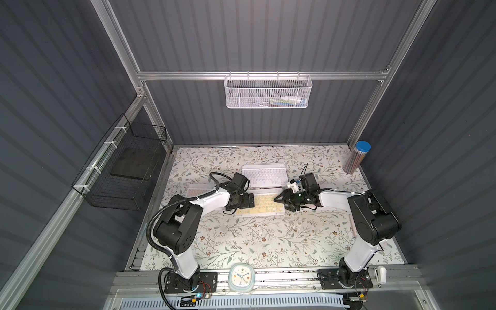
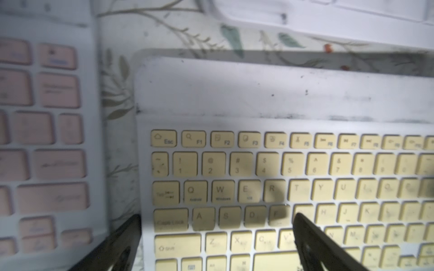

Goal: Stack the numeric keypads
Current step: Pick up the numeric keypad from the center of the board.

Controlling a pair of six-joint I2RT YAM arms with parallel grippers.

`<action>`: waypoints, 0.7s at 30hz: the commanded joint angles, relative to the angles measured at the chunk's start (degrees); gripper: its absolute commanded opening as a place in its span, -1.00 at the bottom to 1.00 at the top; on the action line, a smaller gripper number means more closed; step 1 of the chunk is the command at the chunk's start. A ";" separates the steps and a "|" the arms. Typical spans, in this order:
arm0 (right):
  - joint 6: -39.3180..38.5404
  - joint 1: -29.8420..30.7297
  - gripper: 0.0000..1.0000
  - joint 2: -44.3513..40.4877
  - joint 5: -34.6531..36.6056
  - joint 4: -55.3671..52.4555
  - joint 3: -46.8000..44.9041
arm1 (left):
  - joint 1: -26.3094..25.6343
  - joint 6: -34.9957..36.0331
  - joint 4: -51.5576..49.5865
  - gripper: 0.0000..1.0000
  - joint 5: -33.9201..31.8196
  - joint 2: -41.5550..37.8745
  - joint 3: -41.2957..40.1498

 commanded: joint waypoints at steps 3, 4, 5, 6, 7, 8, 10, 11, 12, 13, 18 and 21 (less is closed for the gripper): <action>-0.52 1.11 0.05 -1.37 -5.81 3.06 -0.20 | -1.55 -0.84 2.26 0.99 8.59 3.45 -3.00; -0.51 1.12 0.04 -1.46 -5.81 3.02 -0.28 | -1.55 -0.84 2.30 0.99 8.44 3.36 -3.03; -0.56 1.13 0.04 -1.57 -5.74 2.83 -0.20 | -1.55 -0.84 2.27 0.99 8.39 3.38 -3.12; -0.73 0.97 0.04 -1.72 -5.72 2.48 -0.24 | -1.55 -0.84 2.22 0.99 8.31 3.25 -3.25; -1.09 1.04 0.04 -1.89 -5.57 1.89 -0.15 | -1.55 -0.84 2.24 0.99 8.20 3.18 -3.38; -1.64 1.04 0.04 -2.02 -5.18 0.95 0.10 | -1.55 -0.89 2.25 0.99 8.12 3.19 -3.39; -3.28 0.80 0.05 -2.74 -3.96 -2.28 0.83 | -1.54 -0.84 2.27 0.99 7.95 3.16 -3.56; -4.05 0.63 0.06 -3.09 -3.50 -3.76 1.19 | -1.50 -0.84 2.26 0.99 7.88 3.14 -3.63; -5.19 0.47 0.09 -3.54 -2.86 -5.48 1.63 | -1.46 -0.84 2.19 0.99 7.74 3.18 -3.65; -6.36 0.35 0.14 -3.99 -1.93 -7.63 2.15 | -1.38 -0.77 2.16 0.99 7.74 3.27 -3.65; -10.20 -0.57 0.23 -6.32 0.43 -14.06 4.02 | -1.09 -0.77 2.40 0.99 7.94 3.55 -3.72; -10.75 -1.31 0.23 -7.20 0.69 -14.93 4.07 | -0.98 -0.86 2.60 0.99 8.03 3.40 -3.74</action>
